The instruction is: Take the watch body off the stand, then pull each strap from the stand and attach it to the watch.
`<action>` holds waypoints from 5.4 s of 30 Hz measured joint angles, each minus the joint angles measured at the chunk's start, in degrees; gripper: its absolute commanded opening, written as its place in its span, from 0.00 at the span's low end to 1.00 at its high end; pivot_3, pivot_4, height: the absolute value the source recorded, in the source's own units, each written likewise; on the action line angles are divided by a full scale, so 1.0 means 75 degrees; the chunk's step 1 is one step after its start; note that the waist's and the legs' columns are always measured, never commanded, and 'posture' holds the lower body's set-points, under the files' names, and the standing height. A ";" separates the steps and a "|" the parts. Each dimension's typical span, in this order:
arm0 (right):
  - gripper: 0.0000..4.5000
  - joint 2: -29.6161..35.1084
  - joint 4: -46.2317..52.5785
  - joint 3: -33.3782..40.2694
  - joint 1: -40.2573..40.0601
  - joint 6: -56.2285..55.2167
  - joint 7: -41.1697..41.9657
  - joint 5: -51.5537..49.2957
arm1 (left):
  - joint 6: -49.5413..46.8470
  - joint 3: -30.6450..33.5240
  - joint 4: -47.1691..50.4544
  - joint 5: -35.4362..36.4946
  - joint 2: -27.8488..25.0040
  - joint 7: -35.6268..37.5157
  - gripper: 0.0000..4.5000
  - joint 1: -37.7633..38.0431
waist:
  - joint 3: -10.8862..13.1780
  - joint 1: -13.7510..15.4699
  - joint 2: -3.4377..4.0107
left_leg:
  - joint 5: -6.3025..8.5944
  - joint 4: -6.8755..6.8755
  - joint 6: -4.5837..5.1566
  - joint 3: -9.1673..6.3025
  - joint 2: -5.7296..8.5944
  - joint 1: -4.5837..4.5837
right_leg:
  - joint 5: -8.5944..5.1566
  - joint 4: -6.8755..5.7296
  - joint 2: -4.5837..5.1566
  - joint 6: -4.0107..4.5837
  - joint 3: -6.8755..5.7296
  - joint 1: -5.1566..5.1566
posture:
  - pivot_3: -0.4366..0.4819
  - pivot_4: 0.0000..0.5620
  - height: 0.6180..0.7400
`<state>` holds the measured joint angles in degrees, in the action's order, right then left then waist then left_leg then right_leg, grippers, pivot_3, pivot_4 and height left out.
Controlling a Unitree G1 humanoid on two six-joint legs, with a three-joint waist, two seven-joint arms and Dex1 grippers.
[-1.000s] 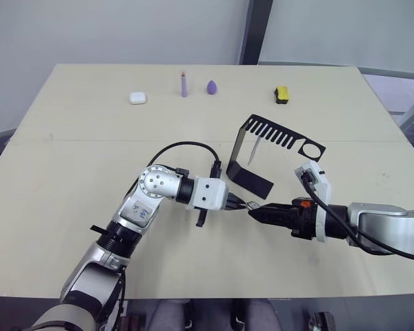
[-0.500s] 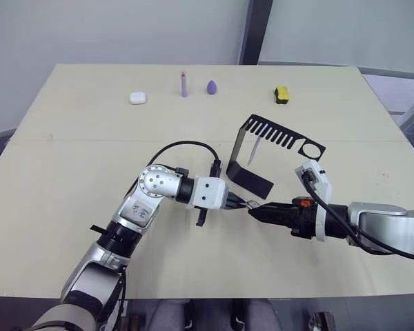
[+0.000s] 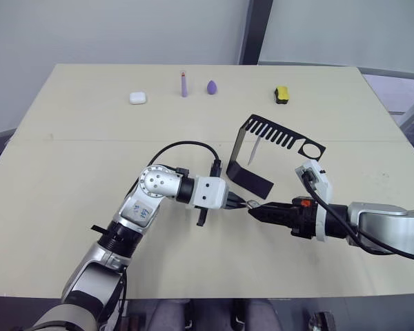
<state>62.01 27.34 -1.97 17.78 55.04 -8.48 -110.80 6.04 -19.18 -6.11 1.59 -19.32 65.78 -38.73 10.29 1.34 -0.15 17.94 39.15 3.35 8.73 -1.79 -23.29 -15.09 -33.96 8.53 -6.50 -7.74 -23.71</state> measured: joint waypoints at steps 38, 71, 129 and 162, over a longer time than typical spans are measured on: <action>0.34 0.0760 0.2579 0.0883 -0.2178 -0.1475 0.4275 0.6299 | -0.4217 0.1515 0.2531 0.3725 -0.2906 0.1705 0.98 0.1091 | 0.0000 0.0006 0.0001 | 0.0002 -0.0001 -0.0021 -0.0021 0.0001 -0.0003 | -0.0004 0.0010 -0.0017 0.0005 0.0001 0.0006 | 0.48 0.27 1.00; 0.98 -0.2033 -0.0788 -0.2978 0.0298 -0.4849 0.8507 1.3660 | -0.2095 0.1219 0.2215 0.1823 -0.2951 0.0978 1.00 0.2055 | 0.0000 -0.0186 -0.0004 | -0.0006 0.0002 -0.0028 0.0000 0.0002 0.0010 | -0.0006 -0.0068 -0.0009 0.0009 0.0003 -0.0009 | 0.48 0.27 1.00; 0.00 -0.5644 -0.2301 0.0328 -0.0092 -0.2102 0.4332 1.2780 | -0.3968 0.1232 0.2454 0.2617 0.0240 -0.3352 0.71 0.1441 | -0.0050 -0.0185 -0.0041 | -0.0021 -0.0010 -0.0055 -0.0016 0.0000 0.0048 | -0.0017 -0.0101 -0.0021 0.0028 0.0009 0.0016 | 0.48 0.27 1.00; 0.00 -0.5925 -0.2073 0.0345 -0.0380 -0.2326 0.3878 1.2920 | -0.2891 0.0709 -0.0076 0.0399 0.2272 -0.5481 0.02 0.0228 | -0.0050 -0.0188 -0.0042 | -0.0019 -0.0011 -0.0045 -0.0020 -0.0005 0.0033 | -0.0016 -0.0090 -0.0010 0.0027 -0.0004 0.0006 | 0.48 0.27 1.00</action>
<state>17.57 11.79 0.62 14.93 37.59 20.60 -13.90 -15.64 -13.86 -6.67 4.59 -2.27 24.67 -37.02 9.92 -0.07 -0.47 17.80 39.06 3.01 8.58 -1.83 -23.04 -15.22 -34.63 8.46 -6.30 -7.77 -23.67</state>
